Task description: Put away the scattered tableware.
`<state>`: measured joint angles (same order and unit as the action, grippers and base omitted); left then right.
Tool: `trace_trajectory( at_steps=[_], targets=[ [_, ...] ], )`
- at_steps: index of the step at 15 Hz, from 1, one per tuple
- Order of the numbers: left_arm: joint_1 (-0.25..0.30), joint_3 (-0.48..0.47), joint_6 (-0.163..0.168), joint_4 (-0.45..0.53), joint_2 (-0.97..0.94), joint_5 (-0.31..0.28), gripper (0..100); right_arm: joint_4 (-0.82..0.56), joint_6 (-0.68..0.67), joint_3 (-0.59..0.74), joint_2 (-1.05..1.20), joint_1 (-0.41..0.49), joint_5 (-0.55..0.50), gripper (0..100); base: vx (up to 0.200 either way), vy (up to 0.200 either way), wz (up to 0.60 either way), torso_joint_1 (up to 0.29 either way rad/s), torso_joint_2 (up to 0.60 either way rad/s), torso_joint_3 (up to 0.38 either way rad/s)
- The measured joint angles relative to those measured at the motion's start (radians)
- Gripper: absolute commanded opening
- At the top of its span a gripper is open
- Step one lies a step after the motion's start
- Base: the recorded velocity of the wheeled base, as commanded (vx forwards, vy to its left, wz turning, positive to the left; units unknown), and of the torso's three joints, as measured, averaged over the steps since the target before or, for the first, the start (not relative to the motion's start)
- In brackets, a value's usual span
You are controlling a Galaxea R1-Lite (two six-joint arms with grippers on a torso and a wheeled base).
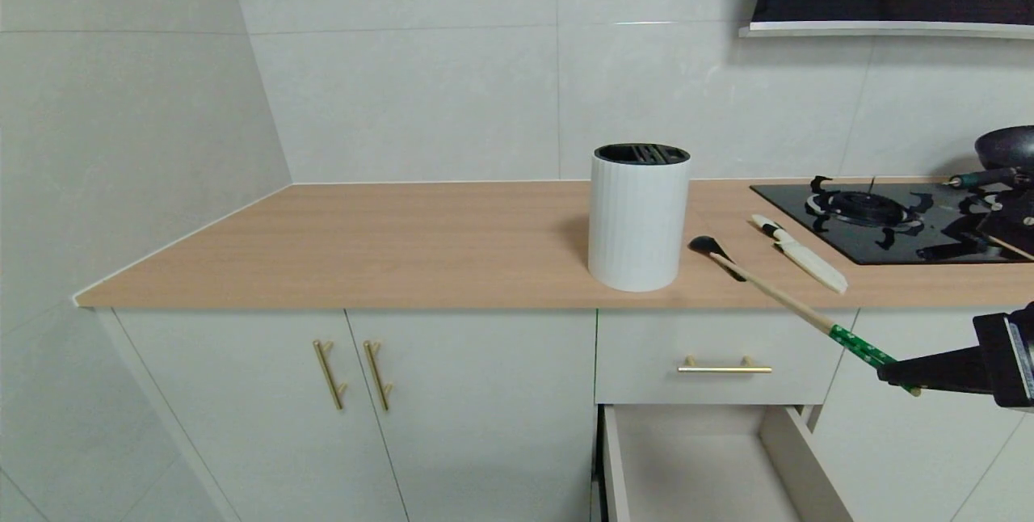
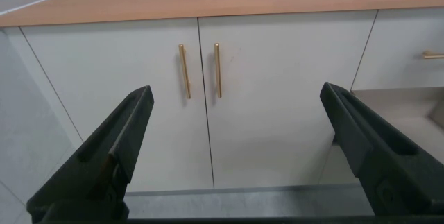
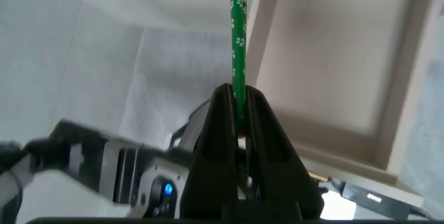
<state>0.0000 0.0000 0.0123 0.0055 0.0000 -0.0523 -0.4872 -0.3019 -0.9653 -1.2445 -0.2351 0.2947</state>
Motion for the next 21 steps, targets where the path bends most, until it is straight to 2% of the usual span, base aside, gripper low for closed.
trace_trajectory(
  at_steps=[8, 21],
  targets=[
    [0.000, 0.000, 0.000, 0.000, 0.000, 0.000, 100, 0.009, 0.031, 0.033, -0.036, -0.011, 0.009, 0, 0.000, 0.000, 0.00, -0.016, 0.04, 0.024],
    [0.000, 0.000, 0.000, 0.000, 0.000, 0.000, 100, 0.008, 0.034, 0.056, -0.059, -0.055, 0.009, 0, 0.000, 0.000, 0.00, -0.167, 0.45, 0.276]
  ],
)
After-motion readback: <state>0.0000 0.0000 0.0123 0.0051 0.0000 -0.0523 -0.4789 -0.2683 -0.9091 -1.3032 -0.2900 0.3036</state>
